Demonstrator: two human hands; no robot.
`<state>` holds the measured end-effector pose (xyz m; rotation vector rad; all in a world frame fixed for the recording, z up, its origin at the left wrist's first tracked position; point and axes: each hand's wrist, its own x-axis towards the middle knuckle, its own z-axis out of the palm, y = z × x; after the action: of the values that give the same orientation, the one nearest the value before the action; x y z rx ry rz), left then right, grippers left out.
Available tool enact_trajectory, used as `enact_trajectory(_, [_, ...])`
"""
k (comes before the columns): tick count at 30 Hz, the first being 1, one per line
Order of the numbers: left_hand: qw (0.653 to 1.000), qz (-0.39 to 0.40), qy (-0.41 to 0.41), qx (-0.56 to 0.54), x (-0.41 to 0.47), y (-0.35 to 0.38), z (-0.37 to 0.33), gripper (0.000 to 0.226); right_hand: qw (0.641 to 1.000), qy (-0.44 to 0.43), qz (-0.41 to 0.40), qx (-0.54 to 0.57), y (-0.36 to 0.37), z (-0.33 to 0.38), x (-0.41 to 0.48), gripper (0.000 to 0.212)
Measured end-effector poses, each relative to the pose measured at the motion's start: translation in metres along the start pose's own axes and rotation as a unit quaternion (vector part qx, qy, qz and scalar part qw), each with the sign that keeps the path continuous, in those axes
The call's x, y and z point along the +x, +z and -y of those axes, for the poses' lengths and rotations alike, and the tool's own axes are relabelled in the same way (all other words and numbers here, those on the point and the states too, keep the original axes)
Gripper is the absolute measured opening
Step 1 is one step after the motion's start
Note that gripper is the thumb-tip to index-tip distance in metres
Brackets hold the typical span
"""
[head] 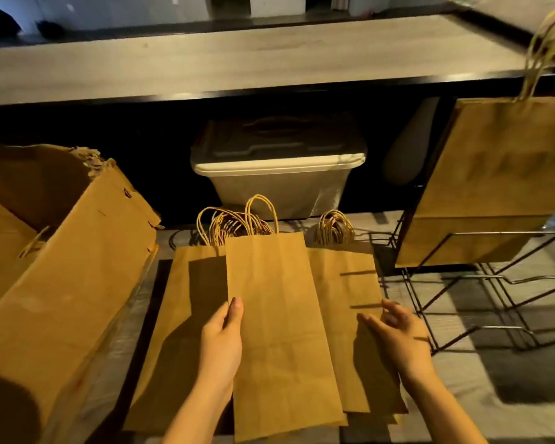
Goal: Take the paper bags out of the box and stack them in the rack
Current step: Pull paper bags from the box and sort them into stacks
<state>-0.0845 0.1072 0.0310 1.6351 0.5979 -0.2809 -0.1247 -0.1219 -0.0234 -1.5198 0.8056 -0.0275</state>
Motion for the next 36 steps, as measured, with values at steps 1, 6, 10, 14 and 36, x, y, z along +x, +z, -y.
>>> enact_trajectory(1, [1.000, 0.001, -0.009, 0.001, 0.000, 0.001, 0.002, 0.049, 0.999, -0.015, -0.014, -0.043, 0.001, -0.006, 0.003, 0.048])
enact_trajectory(6, [0.998, 0.020, -0.052, 0.009, -0.005, 0.008, 0.008, 0.049, 0.956, -0.195, -0.063, -0.209, 0.008, -0.019, 0.002, 0.061])
enact_trajectory(10, [0.996, 0.052, -0.061, 0.025, -0.009, 0.017, 0.010, 0.050, 0.928, -0.249, -0.040, -0.274, 0.010, -0.022, 0.005, 0.037])
enact_trajectory(14, [0.994, 0.085, -0.066, 0.025, -0.008, 0.026, 0.009, 0.051, 0.949, -0.192, 0.054, -0.245, 0.012, -0.013, -0.005, 0.008])
enact_trajectory(36, [0.850, 0.346, 0.041, 0.394, -0.040, 0.083, 0.018, 0.077, 0.942, -0.155, 0.001, -0.297, 0.009, -0.031, -0.003, 0.081])
